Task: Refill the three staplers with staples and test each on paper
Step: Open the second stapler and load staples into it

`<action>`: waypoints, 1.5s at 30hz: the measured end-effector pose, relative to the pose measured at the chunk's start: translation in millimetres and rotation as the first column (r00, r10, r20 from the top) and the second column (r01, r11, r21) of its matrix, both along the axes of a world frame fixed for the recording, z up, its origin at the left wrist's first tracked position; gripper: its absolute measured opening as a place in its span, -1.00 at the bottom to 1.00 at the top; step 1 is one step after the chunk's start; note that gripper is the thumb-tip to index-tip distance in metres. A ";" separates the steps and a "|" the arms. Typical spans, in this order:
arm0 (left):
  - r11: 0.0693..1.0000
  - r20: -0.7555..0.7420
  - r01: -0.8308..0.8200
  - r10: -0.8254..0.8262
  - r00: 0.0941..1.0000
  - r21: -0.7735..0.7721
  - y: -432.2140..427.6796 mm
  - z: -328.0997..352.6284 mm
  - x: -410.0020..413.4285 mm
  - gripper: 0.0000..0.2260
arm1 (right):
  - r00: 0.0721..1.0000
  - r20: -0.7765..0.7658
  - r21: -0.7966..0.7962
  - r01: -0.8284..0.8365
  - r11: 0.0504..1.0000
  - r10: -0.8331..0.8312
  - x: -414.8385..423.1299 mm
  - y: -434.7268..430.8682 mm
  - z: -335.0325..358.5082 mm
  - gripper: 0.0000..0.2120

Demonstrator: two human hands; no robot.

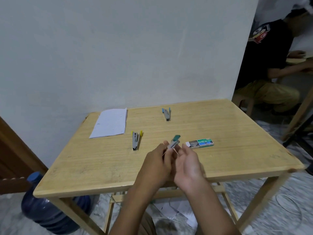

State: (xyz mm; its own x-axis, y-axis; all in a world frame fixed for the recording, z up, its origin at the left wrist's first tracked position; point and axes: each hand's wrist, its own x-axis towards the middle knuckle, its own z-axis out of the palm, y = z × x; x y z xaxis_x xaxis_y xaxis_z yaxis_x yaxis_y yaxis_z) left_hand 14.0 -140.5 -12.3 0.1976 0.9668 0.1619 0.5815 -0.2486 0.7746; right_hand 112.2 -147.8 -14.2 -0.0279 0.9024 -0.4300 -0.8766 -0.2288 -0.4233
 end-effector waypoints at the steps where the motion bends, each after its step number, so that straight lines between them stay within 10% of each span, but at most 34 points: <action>1: 1.000 -0.170 0.020 -0.016 0.985 0.021 2.1 2.7 0.1 -0.73 | 0.998 -0.059 -0.034 -0.007 0.999 0.005 -3.7 1.8 -1.4 -0.63; 4: 1.000 -0.362 0.019 -0.018 0.932 0.001 7.1 13.8 2.7 -0.70 | 0.986 -0.153 -0.123 0.044 0.991 -0.063 -14.4 3.6 -3.8 -0.68; 11: 0.999 -0.169 -0.026 0.033 0.985 0.045 17.7 14.8 -2.7 -0.78 | 0.900 -0.381 -0.140 0.168 0.976 -0.210 -23.6 10.3 -10.9 -0.65; 15: 0.993 0.192 -0.042 0.062 0.979 -0.107 26.3 9.0 -10.9 -0.73 | 0.905 -0.370 -0.086 0.191 0.978 -0.209 -14.5 14.5 -14.0 -0.75; 20: 0.843 0.763 0.230 0.281 0.582 -0.486 31.1 -7.6 -25.5 -0.75 | 0.953 0.196 0.148 0.205 0.967 -0.232 19.1 21.2 -11.0 -0.72; 23: 0.784 0.851 0.376 0.346 0.396 -0.494 35.1 -19.6 -24.5 -0.77 | 0.513 0.843 0.202 -0.026 0.979 -0.160 32.1 41.4 -11.8 -0.75; 25: 0.756 0.862 0.427 0.370 0.346 -0.496 37.7 -25.7 -19.6 -0.78 | 0.167 0.979 0.152 -0.203 0.967 -0.119 35.9 54.9 -14.0 -0.71; 28: 0.728 0.875 0.487 0.386 0.292 -0.483 41.4 -30.3 -13.8 -0.79 | -0.098 0.993 0.021 -0.380 0.925 -0.063 40.3 69.2 -16.4 -0.72; 32: 0.724 0.885 0.512 0.415 0.211 -0.462 48.3 -34.6 -16.7 -0.80 | -0.188 0.977 0.000 -0.458 0.889 -0.097 47.0 77.9 -15.9 -0.73; 38: 0.735 0.885 0.492 0.397 0.245 -0.466 52.8 -40.1 -18.4 -0.82 | -0.027 0.986 0.148 -0.297 0.943 -0.163 85.2 73.3 -2.3 -0.69; 45: 0.724 0.882 0.504 0.379 0.280 -0.471 53.2 -38.9 -18.3 -0.79 | -0.343 0.939 -0.052 -0.234 0.971 -0.032 144.8 64.4 -5.5 -0.86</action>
State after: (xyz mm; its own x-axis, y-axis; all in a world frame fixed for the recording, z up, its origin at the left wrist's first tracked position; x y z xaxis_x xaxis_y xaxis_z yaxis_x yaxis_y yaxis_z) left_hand -4.3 -87.3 -51.2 0.4107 0.8679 -0.2795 -0.5950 0.4873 0.6392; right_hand 256.9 -83.4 -19.7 0.1899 0.9791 0.0728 0.7391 -0.0938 -0.6670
